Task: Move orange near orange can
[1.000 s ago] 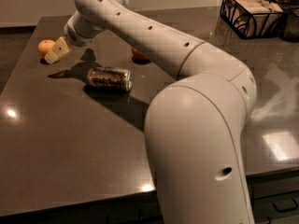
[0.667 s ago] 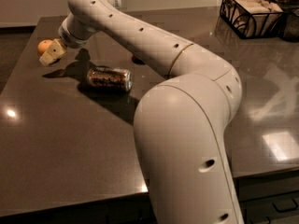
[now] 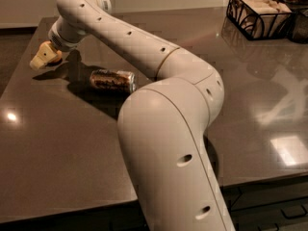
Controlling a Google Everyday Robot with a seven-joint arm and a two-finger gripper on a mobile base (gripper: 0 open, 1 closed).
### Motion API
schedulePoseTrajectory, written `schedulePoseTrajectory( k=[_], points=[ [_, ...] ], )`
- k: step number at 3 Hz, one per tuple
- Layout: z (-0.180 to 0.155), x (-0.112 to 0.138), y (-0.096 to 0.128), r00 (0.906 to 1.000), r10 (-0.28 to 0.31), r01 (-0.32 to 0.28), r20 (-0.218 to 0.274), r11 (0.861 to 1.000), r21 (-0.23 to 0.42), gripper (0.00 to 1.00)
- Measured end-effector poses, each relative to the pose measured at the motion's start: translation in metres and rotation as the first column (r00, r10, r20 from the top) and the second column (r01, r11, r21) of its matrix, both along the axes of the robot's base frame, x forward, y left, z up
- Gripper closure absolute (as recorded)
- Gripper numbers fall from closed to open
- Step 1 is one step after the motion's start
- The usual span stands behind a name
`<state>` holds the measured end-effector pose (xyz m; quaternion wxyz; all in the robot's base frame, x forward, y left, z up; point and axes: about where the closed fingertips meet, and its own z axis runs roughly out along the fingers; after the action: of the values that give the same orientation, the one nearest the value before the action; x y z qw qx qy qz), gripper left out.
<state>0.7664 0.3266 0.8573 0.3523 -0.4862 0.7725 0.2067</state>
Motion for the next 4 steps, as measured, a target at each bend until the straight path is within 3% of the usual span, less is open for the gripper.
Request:
schedulePoseTrajectory(
  k=[1, 3, 4],
  points=[
    [0.001, 0.005, 0.006, 0.9999, -0.009, 0.009, 0.007, 1.0, 0.002, 0.16],
    [0.005, 0.007, 0.008, 0.9998, -0.015, 0.015, 0.011, 1.0, 0.009, 0.62],
    [0.014, 0.004, 0.005, 0.9997, 0.012, -0.012, 0.021, 1.0, 0.006, 0.85]
  ],
)
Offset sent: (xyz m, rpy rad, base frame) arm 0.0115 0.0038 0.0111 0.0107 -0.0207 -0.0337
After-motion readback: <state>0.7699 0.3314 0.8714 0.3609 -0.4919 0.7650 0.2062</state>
